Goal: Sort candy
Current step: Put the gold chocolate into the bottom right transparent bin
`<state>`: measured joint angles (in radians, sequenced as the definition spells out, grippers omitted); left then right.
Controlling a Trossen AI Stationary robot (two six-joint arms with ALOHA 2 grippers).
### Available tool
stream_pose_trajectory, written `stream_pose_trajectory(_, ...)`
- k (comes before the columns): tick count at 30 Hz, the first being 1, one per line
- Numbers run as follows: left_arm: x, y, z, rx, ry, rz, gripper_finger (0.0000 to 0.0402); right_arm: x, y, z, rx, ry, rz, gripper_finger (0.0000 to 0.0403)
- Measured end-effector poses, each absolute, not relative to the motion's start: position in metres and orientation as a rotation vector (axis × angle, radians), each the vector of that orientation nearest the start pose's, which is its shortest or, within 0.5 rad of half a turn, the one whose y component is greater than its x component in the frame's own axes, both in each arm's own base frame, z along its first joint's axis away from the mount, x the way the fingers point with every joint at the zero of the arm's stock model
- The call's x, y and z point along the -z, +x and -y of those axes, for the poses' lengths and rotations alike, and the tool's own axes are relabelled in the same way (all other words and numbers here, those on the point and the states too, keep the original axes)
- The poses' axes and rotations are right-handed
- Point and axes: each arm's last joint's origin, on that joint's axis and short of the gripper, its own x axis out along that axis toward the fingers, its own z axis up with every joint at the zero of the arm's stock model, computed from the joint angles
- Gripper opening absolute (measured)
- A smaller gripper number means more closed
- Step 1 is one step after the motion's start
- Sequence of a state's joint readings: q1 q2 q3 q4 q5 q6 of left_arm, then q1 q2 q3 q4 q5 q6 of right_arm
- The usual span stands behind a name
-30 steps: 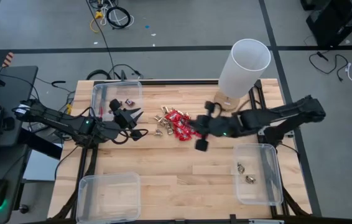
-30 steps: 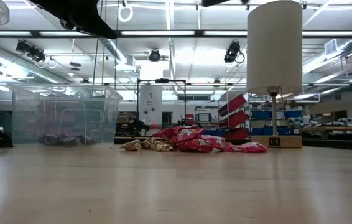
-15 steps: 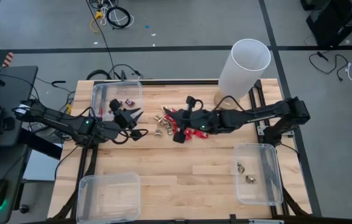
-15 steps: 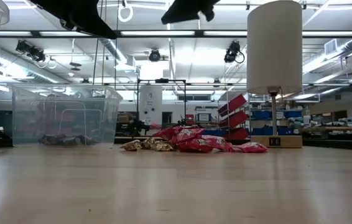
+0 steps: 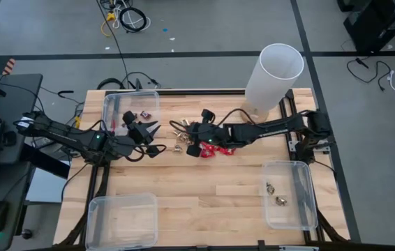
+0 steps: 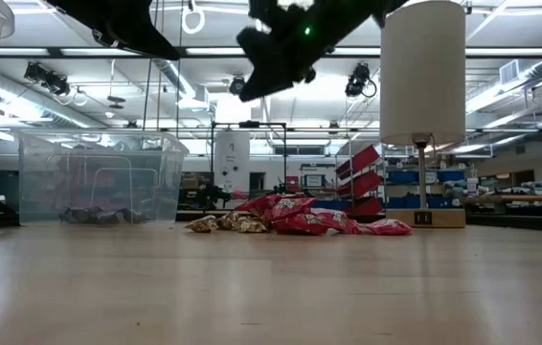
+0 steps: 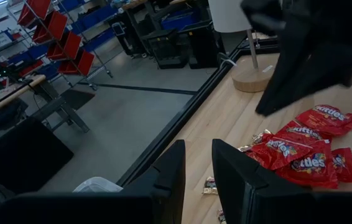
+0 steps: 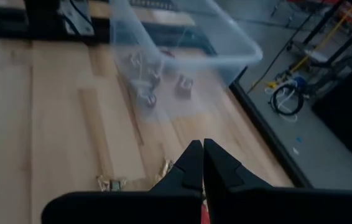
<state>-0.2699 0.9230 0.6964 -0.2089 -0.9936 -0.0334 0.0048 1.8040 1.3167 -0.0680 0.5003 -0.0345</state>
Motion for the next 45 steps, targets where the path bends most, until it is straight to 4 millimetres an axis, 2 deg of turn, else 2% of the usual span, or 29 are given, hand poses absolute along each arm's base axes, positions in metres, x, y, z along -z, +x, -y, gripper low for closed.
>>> stream_pose_trajectory(13,-0.282,0.188,0.027,-0.719,0.23,-0.346,0.0082,-0.178,0.424,0.028,0.43,-0.085,-0.726,0.0)
stream_pose_trajectory(21,-0.282,0.188,0.027,-0.719,0.229,-0.346,0.0082,-0.142,0.425,0.035,0.323,-0.052,-0.869,0.0)
stream_pose_trajectory(30,-0.282,0.188,0.027,-0.719,0.227,-0.343,0.0082,-0.132,0.413,0.032,0.304,-0.075,-1.024,0.0)
stream_pose_trajectory(34,-0.271,0.188,0.027,-0.72,0.23,-0.345,0.0082,-0.129,0.408,0.028,0.27,-0.068,-1.096,0.0)
stream_pose_trajectory(39,-0.26,0.188,0.026,-0.72,0.224,-0.344,0.0082,-0.131,0.412,0.025,0.293,-0.081,-1.041,0.0)
stream_pose_trajectory(45,-0.262,0.189,0.027,-0.718,0.22,-0.304,0.0082,-0.137,0.42,0.025,0.268,-0.097,-0.945,0.0001)
